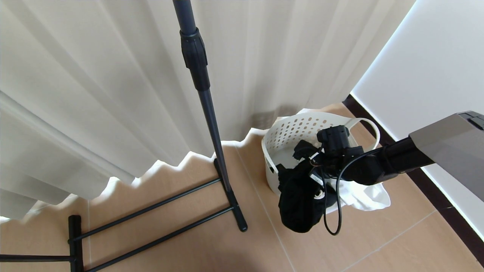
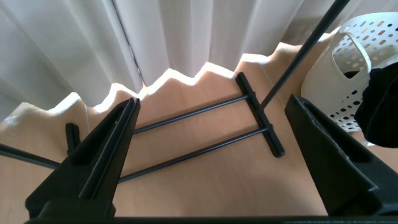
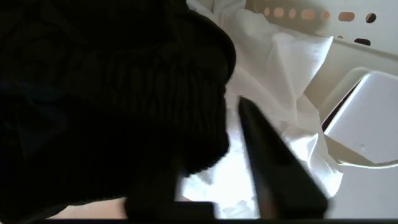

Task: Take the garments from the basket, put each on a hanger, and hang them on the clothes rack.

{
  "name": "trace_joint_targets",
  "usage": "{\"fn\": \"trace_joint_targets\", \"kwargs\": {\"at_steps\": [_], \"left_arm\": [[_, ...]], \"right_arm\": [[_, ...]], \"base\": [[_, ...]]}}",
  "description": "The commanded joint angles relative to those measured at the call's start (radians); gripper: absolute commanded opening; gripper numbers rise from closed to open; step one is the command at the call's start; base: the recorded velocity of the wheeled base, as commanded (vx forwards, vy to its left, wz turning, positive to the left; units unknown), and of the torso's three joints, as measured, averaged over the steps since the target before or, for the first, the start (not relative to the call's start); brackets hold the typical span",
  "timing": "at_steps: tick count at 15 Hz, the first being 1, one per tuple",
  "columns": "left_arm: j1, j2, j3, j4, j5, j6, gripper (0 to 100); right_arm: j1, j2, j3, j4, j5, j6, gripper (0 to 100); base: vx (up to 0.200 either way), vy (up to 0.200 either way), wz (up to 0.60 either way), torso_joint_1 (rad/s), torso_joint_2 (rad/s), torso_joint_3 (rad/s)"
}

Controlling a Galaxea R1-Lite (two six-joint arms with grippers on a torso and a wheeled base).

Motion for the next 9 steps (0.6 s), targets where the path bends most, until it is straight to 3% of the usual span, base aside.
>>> {"fn": "trace_joint_targets", "kwargs": {"at_steps": [1, 5, 9], "left_arm": [[0.0, 0.0, 0.0, 0.0, 0.001, 0.0, 100], [0.0, 0.0, 0.0, 0.0, 0.001, 0.0, 100], [0.0, 0.0, 0.0, 0.0, 0.001, 0.0, 100]], "right_arm": [[-0.001, -0.007, 0.001, -0.001, 0.002, 0.004, 0], [0.013, -0.196, 0.148, -0.005, 0.017, 0.1, 0], [0.168, -0.589, 0.357, 0.012, 0.016, 0.311, 0]], "base": [[0.0, 0.0, 0.0, 0.0, 0.0, 0.0], [0.0, 0.0, 0.0, 0.0, 0.0, 0.0], [0.0, 0.0, 0.0, 0.0, 0.0, 0.0]]}}
